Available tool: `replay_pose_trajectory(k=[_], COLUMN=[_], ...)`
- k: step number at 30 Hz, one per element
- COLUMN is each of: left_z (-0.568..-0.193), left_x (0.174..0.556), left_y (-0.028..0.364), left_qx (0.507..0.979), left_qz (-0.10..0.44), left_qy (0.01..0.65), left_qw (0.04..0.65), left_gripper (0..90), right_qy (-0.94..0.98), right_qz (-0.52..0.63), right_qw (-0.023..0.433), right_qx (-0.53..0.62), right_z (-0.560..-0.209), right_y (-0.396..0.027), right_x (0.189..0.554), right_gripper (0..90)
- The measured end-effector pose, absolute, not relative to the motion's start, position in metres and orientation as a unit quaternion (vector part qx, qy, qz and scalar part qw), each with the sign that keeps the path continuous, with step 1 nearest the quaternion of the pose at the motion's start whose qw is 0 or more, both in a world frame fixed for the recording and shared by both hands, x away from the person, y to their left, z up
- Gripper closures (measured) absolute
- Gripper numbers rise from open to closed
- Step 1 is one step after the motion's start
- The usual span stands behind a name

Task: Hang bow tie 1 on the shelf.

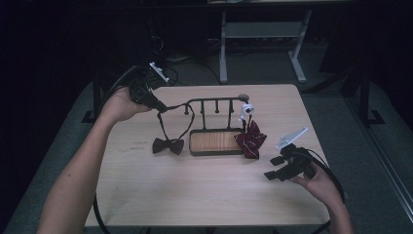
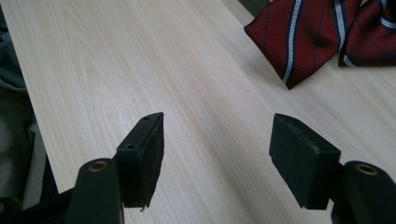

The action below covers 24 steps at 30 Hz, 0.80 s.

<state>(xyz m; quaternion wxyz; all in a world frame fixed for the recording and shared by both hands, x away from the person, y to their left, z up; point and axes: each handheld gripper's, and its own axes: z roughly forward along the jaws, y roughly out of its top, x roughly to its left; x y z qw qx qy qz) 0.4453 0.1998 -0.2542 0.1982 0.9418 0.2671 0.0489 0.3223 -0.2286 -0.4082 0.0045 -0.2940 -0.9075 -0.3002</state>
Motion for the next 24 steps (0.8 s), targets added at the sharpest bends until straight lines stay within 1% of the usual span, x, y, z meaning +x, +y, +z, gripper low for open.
replay_pose_trajectory(k=[2, 5, 18, 21, 24], left_z=[-0.254, -0.255, -0.264, -0.268, -0.269], left_x=[0.446, 0.446, 0.438, 0.436, 0.432], left_y=[0.199, 0.198, 0.204, 0.207, 0.210], left_qx=[0.943, 0.943, 0.947, 0.948, 0.946], left_qz=[0.051, 0.053, 0.035, 0.037, 0.036], left_qy=[0.267, 0.268, 0.256, 0.258, 0.255], left_qw=[0.194, 0.192, 0.189, 0.181, 0.195], left_gripper=[86.2, 83.6, 76.9, 73.6, 73.1], right_qy=[-0.907, -0.905, -0.905, -0.904, -0.904], right_qz=[-0.301, -0.303, -0.302, -0.300, -0.302], right_qw=[0.003, 0.004, 0.001, 0.000, 0.000], right_qx=[-0.295, -0.297, -0.301, -0.303, -0.304], right_z=[-0.408, -0.407, -0.408, -0.408, -0.407], right_y=[-0.229, -0.230, -0.232, -0.231, -0.231], right_x=[0.322, 0.321, 0.322, 0.321, 0.321], right_gripper=[35.0, 35.0, 34.9, 34.8, 34.8])
